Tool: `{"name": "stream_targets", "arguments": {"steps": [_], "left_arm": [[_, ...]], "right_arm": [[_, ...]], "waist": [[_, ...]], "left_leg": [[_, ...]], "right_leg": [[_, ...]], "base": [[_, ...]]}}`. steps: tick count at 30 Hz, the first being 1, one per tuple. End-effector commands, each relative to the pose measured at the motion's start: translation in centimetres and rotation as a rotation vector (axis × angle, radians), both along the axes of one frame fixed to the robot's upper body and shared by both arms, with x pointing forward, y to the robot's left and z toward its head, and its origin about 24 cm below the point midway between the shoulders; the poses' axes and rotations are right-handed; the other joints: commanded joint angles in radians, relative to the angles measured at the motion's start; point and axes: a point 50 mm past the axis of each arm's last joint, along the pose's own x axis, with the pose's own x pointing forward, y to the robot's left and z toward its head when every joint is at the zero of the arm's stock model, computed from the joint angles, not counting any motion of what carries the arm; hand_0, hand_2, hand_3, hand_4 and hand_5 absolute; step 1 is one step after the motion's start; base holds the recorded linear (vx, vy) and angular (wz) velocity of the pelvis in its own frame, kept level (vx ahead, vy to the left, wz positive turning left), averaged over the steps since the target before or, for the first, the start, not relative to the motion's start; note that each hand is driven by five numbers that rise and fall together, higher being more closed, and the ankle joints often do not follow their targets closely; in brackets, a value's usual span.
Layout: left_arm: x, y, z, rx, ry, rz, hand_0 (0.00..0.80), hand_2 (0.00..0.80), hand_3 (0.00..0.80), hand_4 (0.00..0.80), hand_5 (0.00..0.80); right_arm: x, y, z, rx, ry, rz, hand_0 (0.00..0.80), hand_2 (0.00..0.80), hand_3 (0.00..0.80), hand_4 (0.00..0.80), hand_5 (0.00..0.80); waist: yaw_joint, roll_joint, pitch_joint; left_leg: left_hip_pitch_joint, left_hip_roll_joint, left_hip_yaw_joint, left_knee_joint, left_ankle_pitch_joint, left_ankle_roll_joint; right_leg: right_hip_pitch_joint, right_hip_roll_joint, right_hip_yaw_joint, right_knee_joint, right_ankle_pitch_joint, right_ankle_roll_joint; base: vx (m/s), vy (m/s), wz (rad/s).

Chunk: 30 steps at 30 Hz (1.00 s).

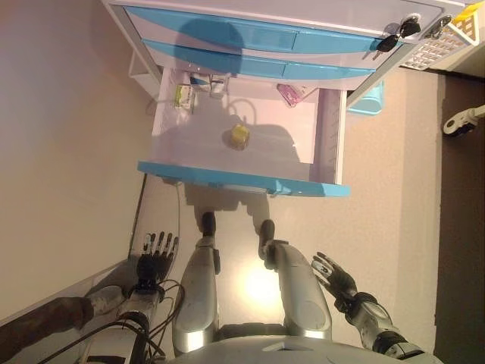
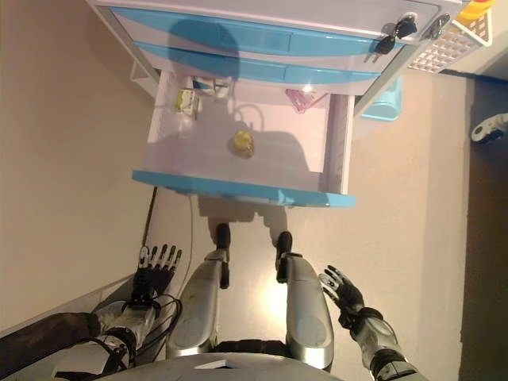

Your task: Open the drawer and pick up the medicine

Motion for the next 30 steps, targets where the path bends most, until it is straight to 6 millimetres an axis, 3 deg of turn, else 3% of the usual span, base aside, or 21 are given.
{"name": "stream_targets", "arguments": {"steps": [1, 5, 8, 14, 19, 23, 27, 30], "left_arm": [[-1.6, 0.9, -0.3, 0.096, 0.03, -0.05, 0.0, 0.0, 0.0, 0.0, 0.0], [-3.3, 1.7, -0.6, 0.133, 0.067, -0.078, 0.0, 0.0, 0.0, 0.0, 0.0], [-5.1, 2.2, -0.9, 0.168, 0.104, -0.11, 0.0, 0.0, 0.0, 0.0, 0.0], [-8.3, 3.0, -1.0, 0.211, 0.148, -0.155, 0.0, 0.0, 0.0, 0.0, 0.0], [-10.2, 2.8, -1.4, 0.201, 0.178, -0.168, 0.0, 0.0, 0.0, 0.0, 0.0], [-11.0, 2.1, -1.7, 0.192, 0.197, -0.198, 0.0, 0.0, 0.0, 0.0, 0.0], [-11.3, 1.8, -1.9, 0.196, 0.217, -0.221, 0.0, 0.0, 0.0, 0.0, 0.0], [-11.2, 1.9, -1.9, 0.195, 0.224, -0.236, 0.0, 0.0, 0.0, 0.0, 0.0]], "right_arm": [[-1.3, -3.2, 0.6, -0.122, -0.002, -0.142, 0.0, 0.0, 0.0, 0.0, 0.0], [-1.9, -5.5, 1.3, -0.181, -0.028, -0.333, 0.0, 0.0, 0.0, 0.0, 0.0], [-1.6, -7.3, 3.2, -0.261, -0.133, -0.448, 0.0, 0.0, 0.0, 0.0, 0.0], [0.6, -8.9, 9.7, -0.488, -0.468, -0.51, 0.0, 0.0, 0.0, 0.0, 0.0], [2.2, -9.4, 16.5, -0.721, -0.757, -0.44, 0.0, 0.0, 0.0, 0.0, 0.0], [3.3, -8.1, 21.8, -0.937, -0.977, -0.261, 0.0, 0.0, 0.0, 0.0, 0.0], [4.0, -7.0, 25.8, -1.032, -1.107, -0.084, 0.0, 0.0, 0.0, 0.0, 0.0], [5.0, -5.0, 28.4, -1.109, -1.209, 0.114, 0.0, 0.0, 0.0, 0.0, 0.0]], "waist": [[0.011, -0.008, -0.056], [0.017, -0.017, -0.072], [0.018, -0.034, -0.089], [0.012, -0.058, -0.117], [0.008, -0.065, -0.139], [0.009, -0.061, -0.153], [0.016, -0.058, -0.16], [0.025, -0.057, -0.161]], "left_leg": [[-0.02, -0.049, 0.01, 0.08, -0.084, 0.018], [0.01, -0.043, 0.016, 0.065, -0.091, 0.018], [0.028, -0.033, 0.022, 0.053, -0.095, 0.02], [0.059, -0.016, 0.031, 0.022, -0.107, 0.028], [0.082, -0.009, 0.036, -0.002, -0.116, 0.032], [0.095, -0.006, 0.037, -0.02, -0.119, 0.032], [0.105, -0.004, 0.036, -0.037, -0.118, 0.03], [0.105, -0.005, 0.032, -0.044, -0.116, 0.026]], "right_leg": [[0.05, -0.051, -0.011, -0.125, 0.089, 0.104], [0.083, -0.053, -0.01, -0.143, 0.093, 0.112], [0.109, -0.054, -0.011, -0.166, 0.102, 0.119], [0.139, -0.053, -0.01, -0.206, 0.116, 0.133], [0.159, -0.059, -0.012, -0.23, 0.119, 0.148], [0.169, -0.07, -0.017, -0.243, 0.121, 0.159], [0.184, -0.077, -0.02, -0.261, 0.122, 0.165], [0.189, -0.083, -0.024, -0.271, 0.123, 0.168]], "base": [[0.0, 0.0, 0.0], [0.05, -0.042, -0.01], [0.059, -0.074, 0.0], [0.031, -0.055, -0.01], [0.008, -0.01, 0.01], [0.003, 0.026, 0.0], [0.001, 0.035, 0.02], [-0.009, 0.027, 0.11]]}}
